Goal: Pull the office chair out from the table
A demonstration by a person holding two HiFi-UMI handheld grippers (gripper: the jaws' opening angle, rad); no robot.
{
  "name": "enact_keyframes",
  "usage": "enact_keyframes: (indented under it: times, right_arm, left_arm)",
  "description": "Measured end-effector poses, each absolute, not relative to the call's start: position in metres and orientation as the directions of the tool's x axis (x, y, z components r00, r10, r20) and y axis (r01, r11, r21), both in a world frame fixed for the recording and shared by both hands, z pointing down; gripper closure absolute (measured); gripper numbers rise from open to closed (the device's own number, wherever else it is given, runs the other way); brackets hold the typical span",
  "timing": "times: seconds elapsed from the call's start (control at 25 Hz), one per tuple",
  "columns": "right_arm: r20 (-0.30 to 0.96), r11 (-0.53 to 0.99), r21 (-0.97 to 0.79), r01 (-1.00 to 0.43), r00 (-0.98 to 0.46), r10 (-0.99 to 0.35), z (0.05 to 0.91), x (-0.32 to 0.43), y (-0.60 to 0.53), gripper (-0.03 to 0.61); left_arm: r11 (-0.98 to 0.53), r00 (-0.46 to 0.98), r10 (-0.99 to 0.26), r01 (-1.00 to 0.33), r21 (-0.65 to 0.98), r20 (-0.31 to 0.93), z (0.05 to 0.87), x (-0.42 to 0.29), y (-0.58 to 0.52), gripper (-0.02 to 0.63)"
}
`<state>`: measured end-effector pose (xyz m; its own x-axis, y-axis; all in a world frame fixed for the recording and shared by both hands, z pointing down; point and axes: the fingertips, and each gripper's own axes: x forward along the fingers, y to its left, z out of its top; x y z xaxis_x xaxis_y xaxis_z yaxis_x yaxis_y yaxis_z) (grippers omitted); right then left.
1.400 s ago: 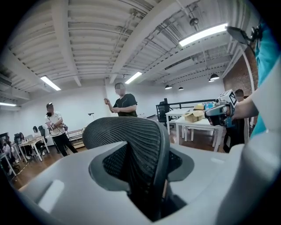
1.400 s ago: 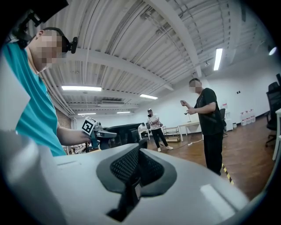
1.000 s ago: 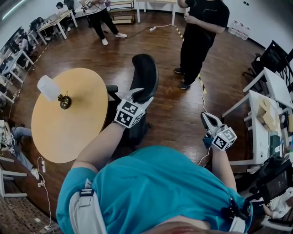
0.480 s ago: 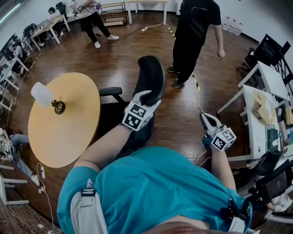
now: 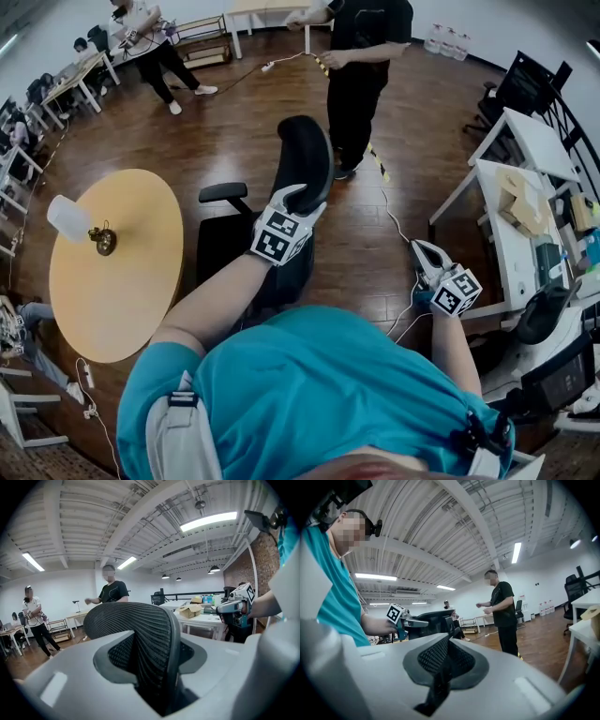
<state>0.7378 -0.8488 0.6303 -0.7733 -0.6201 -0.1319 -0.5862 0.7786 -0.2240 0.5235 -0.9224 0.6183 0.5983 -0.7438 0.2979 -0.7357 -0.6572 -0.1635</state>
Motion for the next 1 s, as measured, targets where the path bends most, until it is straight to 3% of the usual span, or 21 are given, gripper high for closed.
enact_keyframes:
  times: [1.0]
  right_arm:
    - [-0.151, 0.694, -0.263, -0.671, -0.681, -0.716, 0.649, 0.839, -0.812, 0.581]
  left_arm:
    - [-0.709, 0.608, -0.692, -0.673, -0.208, 0.390, 0.643, 0.672, -0.983, 0.433]
